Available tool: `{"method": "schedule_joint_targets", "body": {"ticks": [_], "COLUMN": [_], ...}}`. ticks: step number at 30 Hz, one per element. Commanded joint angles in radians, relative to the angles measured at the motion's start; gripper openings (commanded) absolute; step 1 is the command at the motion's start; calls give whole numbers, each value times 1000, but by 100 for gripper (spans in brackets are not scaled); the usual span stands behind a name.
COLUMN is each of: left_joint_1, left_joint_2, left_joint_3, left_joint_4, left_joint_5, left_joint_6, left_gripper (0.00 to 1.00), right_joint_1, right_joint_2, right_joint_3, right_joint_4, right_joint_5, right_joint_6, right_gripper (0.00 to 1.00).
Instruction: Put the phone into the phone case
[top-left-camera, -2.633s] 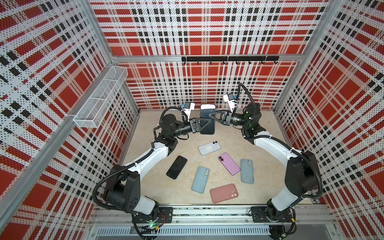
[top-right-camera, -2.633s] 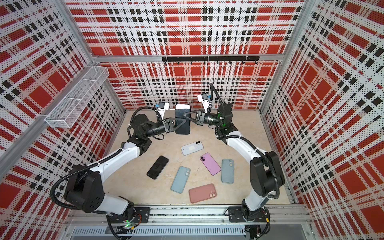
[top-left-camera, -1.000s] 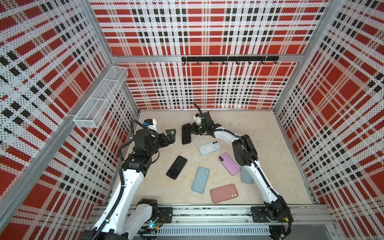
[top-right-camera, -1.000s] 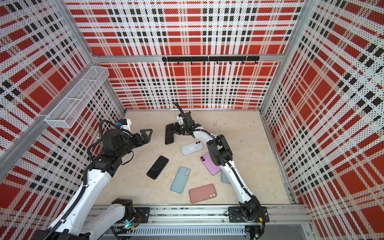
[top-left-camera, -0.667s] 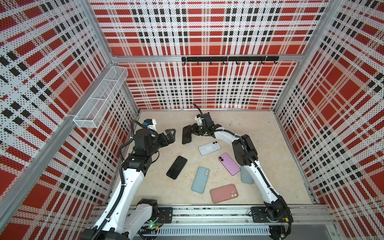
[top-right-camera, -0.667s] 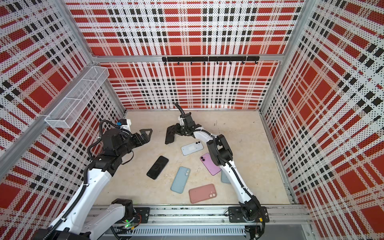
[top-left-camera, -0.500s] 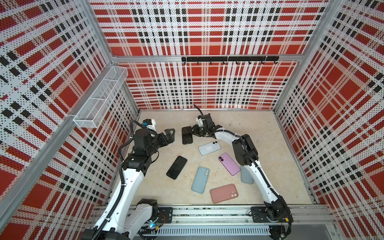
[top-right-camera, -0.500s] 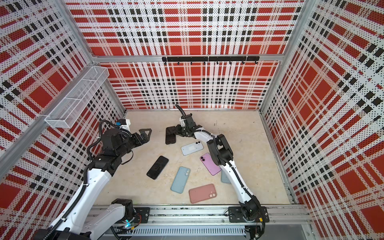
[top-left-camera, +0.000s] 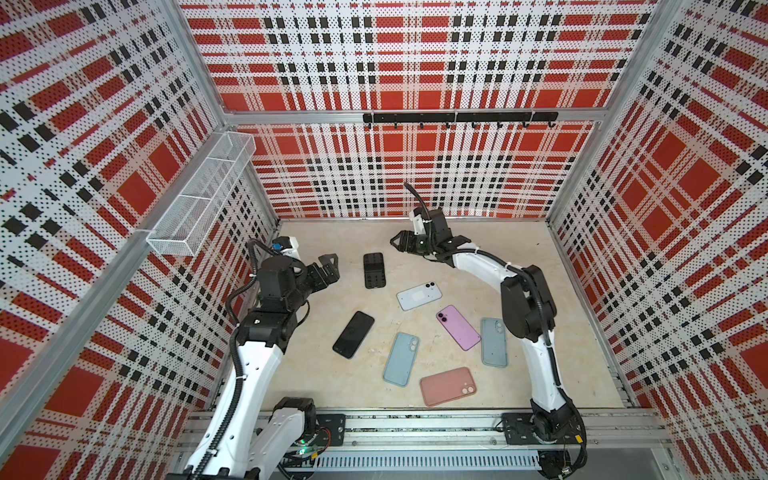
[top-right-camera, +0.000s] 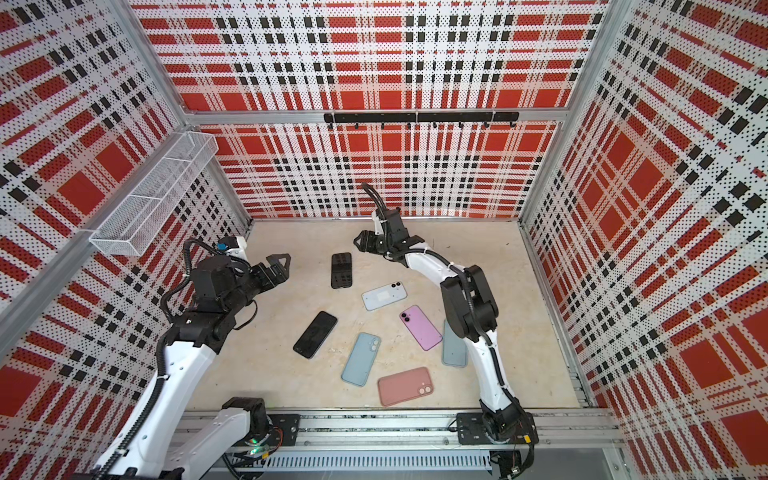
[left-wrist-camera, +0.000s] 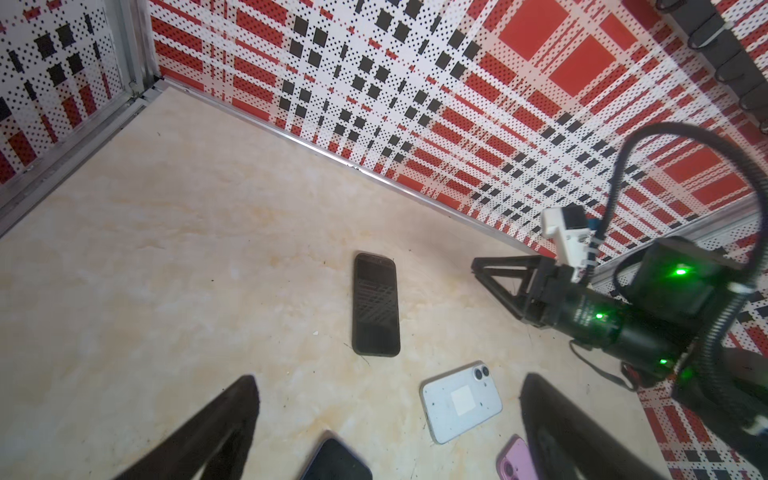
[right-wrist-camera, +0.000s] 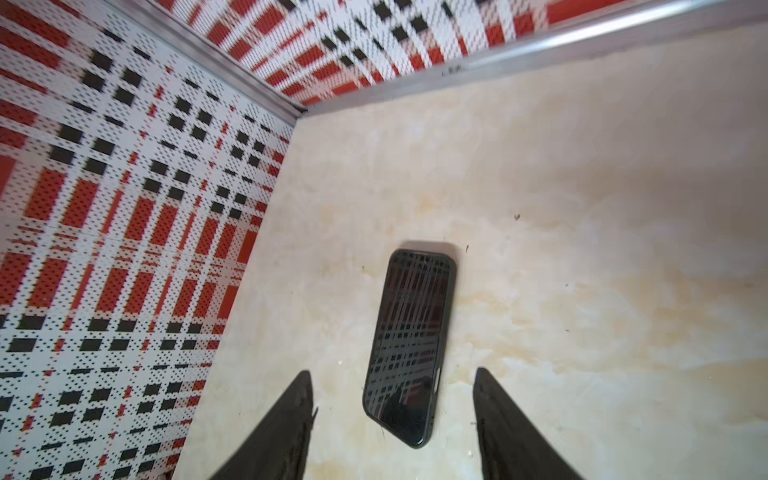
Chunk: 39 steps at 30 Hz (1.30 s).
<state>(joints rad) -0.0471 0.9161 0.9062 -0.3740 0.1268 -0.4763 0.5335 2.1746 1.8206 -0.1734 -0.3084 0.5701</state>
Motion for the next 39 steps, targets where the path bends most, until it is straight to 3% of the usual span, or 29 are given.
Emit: {"method": "schedule_joint_targets", "body": {"ticks": [1, 6, 9, 14, 18, 20, 24, 28, 39], "left_joint_1": [23, 37, -3, -215, -370, -424, -522, -588, -723], "left_joint_2": [21, 37, 48, 165, 311, 381, 513, 667, 952], "left_joint_3": [47, 89, 110, 225, 325, 343, 349, 408, 698], "left_joint_4": [12, 14, 49, -30, -134, -157, -174, -206, -449], "left_joint_5": [61, 167, 216, 112, 4, -48, -105, -67, -125], "left_joint_6": [-28, -22, 27, 217, 243, 196, -79, -301, -541], "left_gripper": [99, 99, 100, 100, 100, 100, 99, 99, 99], "right_joint_1": [-16, -23, -25, -37, -70, -92, -155, -273, -310], "right_joint_2": [-114, -285, -410, -606, -725, -768, -868, -954, -1047], "right_joint_3": [-60, -132, -203, -344, -456, -494, -607, -715, -903], "right_joint_4": [-23, -126, -175, -273, -387, -468, -541, -530, -447], "right_joint_5": [86, 224, 320, 449, 479, 488, 580, 593, 728], "right_joint_6": [-98, -206, -259, -278, -233, -205, -131, -29, 31], "right_gripper": [63, 64, 66, 70, 72, 72, 78, 78, 84]}}
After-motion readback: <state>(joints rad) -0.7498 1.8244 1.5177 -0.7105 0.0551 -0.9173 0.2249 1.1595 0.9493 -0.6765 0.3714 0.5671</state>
